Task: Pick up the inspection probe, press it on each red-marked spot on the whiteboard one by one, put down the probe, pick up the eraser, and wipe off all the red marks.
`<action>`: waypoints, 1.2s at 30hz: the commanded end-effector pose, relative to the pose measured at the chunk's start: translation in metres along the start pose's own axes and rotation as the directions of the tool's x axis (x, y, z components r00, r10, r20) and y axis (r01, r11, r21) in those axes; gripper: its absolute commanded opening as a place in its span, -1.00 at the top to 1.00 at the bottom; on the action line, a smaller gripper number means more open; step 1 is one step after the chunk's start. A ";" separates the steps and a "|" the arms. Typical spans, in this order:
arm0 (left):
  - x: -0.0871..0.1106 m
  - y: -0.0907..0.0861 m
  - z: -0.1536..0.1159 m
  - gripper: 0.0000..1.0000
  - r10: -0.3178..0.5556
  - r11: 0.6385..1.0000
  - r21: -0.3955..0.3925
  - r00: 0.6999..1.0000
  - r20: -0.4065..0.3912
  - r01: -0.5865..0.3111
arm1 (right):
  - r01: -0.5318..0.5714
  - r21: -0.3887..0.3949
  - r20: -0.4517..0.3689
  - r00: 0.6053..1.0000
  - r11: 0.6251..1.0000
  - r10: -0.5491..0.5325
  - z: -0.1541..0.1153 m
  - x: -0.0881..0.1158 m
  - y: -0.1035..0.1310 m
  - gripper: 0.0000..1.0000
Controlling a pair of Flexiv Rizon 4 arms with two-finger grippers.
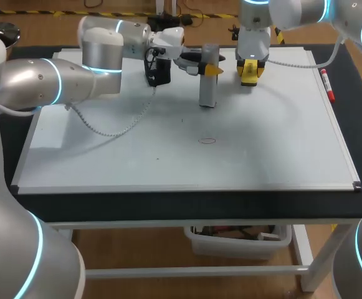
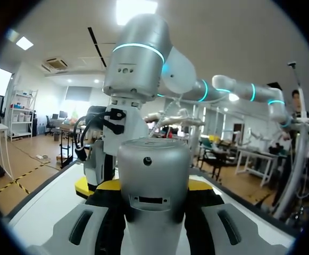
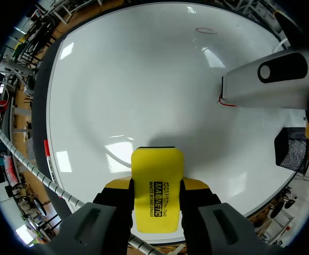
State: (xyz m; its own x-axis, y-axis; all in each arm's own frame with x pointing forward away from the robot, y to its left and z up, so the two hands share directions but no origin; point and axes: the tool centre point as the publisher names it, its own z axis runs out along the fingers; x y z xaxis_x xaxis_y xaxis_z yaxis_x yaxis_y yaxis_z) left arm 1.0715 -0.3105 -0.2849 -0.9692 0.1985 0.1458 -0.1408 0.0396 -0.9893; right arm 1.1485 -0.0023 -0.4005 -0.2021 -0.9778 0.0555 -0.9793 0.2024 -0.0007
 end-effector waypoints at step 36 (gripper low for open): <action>0.007 -0.021 -0.018 1.00 0.066 0.997 0.030 0.998 0.001 -0.066 | 0.002 -0.001 -0.004 1.000 1.000 -0.002 -0.002 0.001 -0.001 1.00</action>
State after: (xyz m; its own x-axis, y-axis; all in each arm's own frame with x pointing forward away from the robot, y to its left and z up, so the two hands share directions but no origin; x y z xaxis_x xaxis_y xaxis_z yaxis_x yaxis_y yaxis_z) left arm 1.0795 -0.3061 -0.2728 -0.9716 0.2195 0.0890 -0.0930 -0.0079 -0.9956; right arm 1.1485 -0.0022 -0.4005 -0.2021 -0.9778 0.0555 -0.9793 0.2024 -0.0008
